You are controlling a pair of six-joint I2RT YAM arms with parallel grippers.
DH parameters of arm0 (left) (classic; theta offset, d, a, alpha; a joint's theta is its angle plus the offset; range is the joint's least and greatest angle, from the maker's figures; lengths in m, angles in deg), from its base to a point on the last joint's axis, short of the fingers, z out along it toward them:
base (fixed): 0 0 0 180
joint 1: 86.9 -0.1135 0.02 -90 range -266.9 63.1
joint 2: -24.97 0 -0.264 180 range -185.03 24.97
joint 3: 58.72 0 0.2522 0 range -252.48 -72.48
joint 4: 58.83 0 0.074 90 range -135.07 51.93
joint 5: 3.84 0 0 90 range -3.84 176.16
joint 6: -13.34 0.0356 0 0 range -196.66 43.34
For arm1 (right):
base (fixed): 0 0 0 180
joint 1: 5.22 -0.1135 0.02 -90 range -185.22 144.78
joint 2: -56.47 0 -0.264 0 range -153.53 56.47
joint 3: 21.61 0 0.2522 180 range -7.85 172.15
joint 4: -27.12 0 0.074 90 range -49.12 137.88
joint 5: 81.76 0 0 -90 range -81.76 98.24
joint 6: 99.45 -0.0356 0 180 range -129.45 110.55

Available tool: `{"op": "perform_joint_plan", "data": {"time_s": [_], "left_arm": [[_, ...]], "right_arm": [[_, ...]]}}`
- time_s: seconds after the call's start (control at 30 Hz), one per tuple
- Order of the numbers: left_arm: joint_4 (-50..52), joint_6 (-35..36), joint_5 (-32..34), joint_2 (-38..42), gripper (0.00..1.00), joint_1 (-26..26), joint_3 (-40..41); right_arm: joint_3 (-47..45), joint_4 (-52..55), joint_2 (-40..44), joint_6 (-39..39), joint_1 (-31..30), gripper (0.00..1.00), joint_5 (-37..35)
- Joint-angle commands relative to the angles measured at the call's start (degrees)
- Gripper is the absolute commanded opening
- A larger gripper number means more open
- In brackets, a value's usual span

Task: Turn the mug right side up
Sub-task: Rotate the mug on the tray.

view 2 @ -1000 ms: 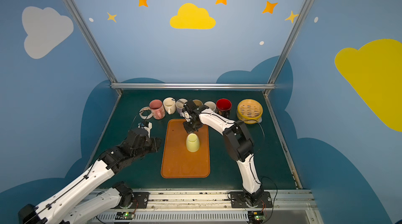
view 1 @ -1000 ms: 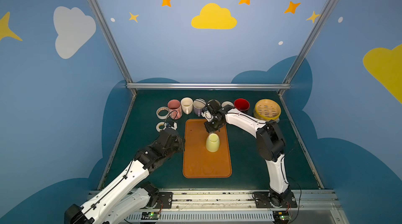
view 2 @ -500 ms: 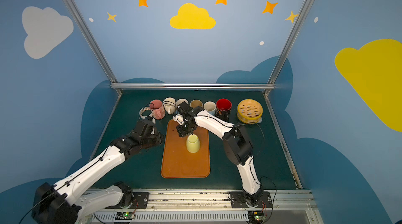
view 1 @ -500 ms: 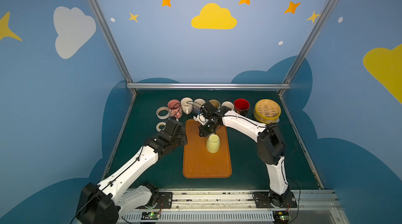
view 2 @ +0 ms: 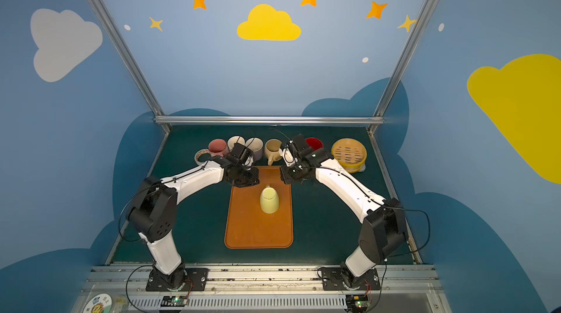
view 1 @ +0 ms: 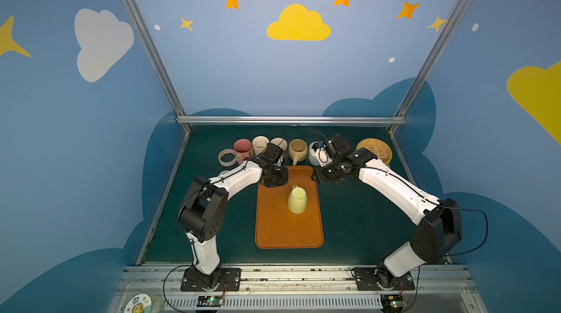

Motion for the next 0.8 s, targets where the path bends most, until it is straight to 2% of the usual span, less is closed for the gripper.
{"op": "perform_joint_plan", "data": {"time_s": [0.0,0.3,0.5,0.63,0.77], "left_arm": [[4.70,2.91,-1.84,-4.47,0.07,1.20,-6.51],[16.18,6.90,-2.55,-17.81,0.05,4.73,-24.43],[21.27,8.11,-2.53,-23.09,0.05,9.18,-32.47],[23.48,8.51,-2.57,-24.84,0.05,11.46,-35.43],[24.12,8.99,-0.82,-23.97,0.05,11.35,-33.70]], "right_arm": [[-5.83,-1.66,3.79,-2.84,1.08,0.27,-1.68],[-20.34,-8.51,13.08,-10.18,3.78,0.23,-4.43],[-25.29,-11.82,19.72,-13.25,5.71,0.23,-5.81],[-27.27,-12.50,21.85,-13.69,6.63,0.22,-5.47],[-27.60,-12.71,20.71,-13.34,6.77,0.22,-3.57]]}}
